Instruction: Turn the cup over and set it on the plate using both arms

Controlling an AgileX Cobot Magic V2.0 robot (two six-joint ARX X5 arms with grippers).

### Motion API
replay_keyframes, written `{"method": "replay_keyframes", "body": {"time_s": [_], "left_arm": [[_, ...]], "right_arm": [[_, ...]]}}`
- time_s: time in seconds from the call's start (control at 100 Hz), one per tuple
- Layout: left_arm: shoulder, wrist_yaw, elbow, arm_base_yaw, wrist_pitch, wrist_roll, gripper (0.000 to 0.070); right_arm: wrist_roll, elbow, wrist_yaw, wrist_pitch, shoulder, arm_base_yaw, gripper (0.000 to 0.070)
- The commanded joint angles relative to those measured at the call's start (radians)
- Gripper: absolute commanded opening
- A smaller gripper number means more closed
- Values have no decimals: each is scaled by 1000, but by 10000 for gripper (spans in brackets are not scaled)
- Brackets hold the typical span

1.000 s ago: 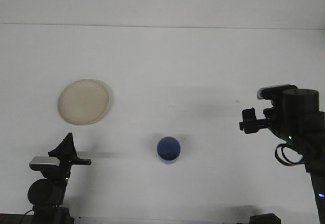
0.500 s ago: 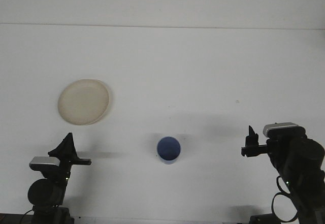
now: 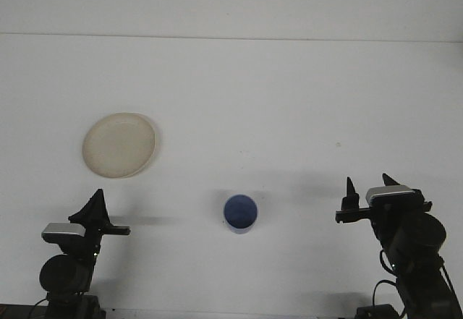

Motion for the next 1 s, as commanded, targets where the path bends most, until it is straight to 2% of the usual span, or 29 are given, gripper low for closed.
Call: {"method": "replay_keyframes", "body": {"time_s": [0.0, 0.77, 0.99], "left_arm": [[-1, 2, -20, 0, 13, -2, 13], [-1, 2, -14, 0, 28, -3, 13], [5, 2, 95, 0, -63, -6, 13]], "right_arm": [[-6, 10, 1, 15, 1, 1, 526], [14, 10, 0, 19, 2, 2, 526], [15, 10, 0, 19, 2, 2, 526]]}}
